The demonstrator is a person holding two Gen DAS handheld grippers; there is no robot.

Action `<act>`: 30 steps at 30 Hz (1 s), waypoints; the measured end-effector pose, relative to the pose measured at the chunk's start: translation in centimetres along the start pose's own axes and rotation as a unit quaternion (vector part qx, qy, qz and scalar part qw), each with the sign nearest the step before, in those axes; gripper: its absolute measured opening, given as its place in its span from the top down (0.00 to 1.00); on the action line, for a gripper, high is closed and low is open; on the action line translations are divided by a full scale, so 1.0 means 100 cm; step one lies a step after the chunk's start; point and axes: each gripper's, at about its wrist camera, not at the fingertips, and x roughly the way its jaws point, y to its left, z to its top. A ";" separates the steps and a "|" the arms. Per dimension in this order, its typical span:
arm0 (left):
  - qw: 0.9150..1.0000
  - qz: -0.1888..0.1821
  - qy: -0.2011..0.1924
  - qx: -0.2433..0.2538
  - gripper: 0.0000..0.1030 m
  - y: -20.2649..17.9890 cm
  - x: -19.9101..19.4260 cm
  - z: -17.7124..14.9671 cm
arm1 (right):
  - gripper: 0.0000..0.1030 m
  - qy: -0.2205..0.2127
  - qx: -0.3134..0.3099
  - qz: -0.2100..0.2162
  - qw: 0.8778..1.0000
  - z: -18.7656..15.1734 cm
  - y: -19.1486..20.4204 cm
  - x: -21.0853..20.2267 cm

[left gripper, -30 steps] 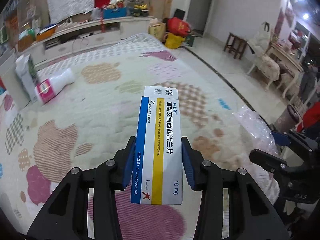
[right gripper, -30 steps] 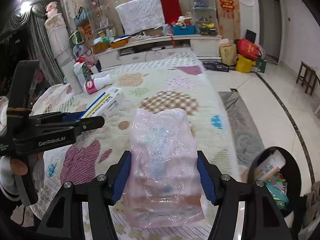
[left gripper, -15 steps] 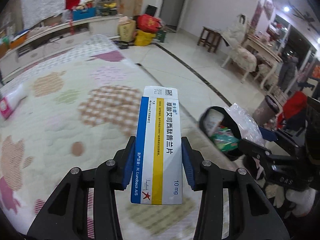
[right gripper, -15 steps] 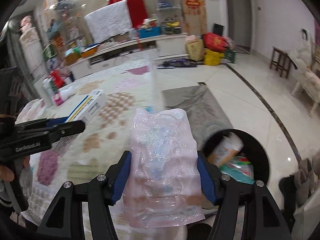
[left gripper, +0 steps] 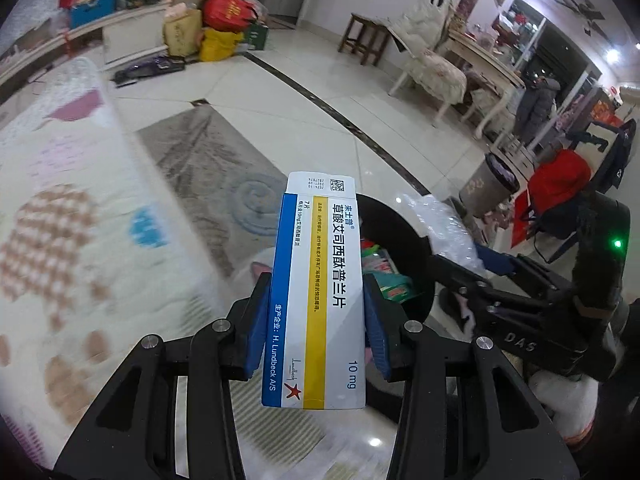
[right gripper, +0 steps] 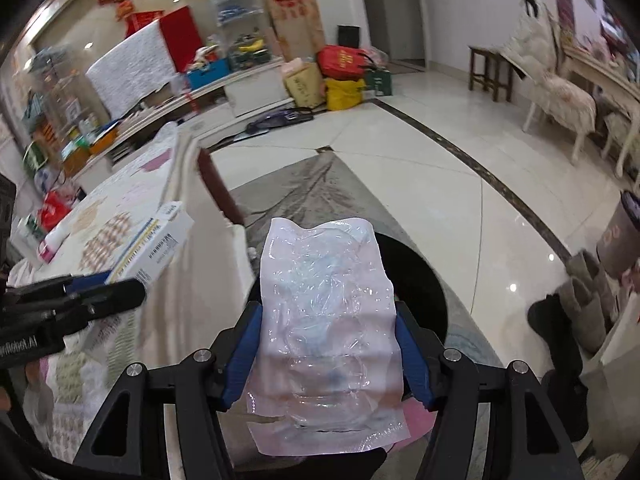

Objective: Collect trash
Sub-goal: 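Carry the medicine box and plastic wrap over to the black trash bin, then open the left tool over the bin while the right tool releases the plastic wrap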

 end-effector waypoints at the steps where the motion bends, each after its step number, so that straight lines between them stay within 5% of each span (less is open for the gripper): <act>1: 1.000 -0.003 0.006 0.000 0.60 -0.006 0.009 0.003 | 0.39 0.002 0.007 0.000 1.000 0.001 -0.004 0.004; 7: 0.999 -0.028 0.037 -0.024 0.56 -0.017 0.052 0.016 | 0.33 0.021 0.053 0.010 0.998 0.006 -0.032 0.034; 9: 0.998 -0.038 0.034 -0.032 0.47 -0.015 0.058 0.017 | 0.24 0.022 0.067 0.011 0.997 0.005 -0.039 0.037; 13: 0.999 -0.029 0.012 -0.042 0.42 -0.009 0.057 0.016 | 0.23 0.019 0.078 0.018 0.997 -0.002 -0.047 0.034; 30: 0.995 0.054 -0.078 -0.004 0.42 0.002 -0.033 -0.028 | 0.23 -0.041 0.033 0.009 0.999 -0.027 0.015 -0.032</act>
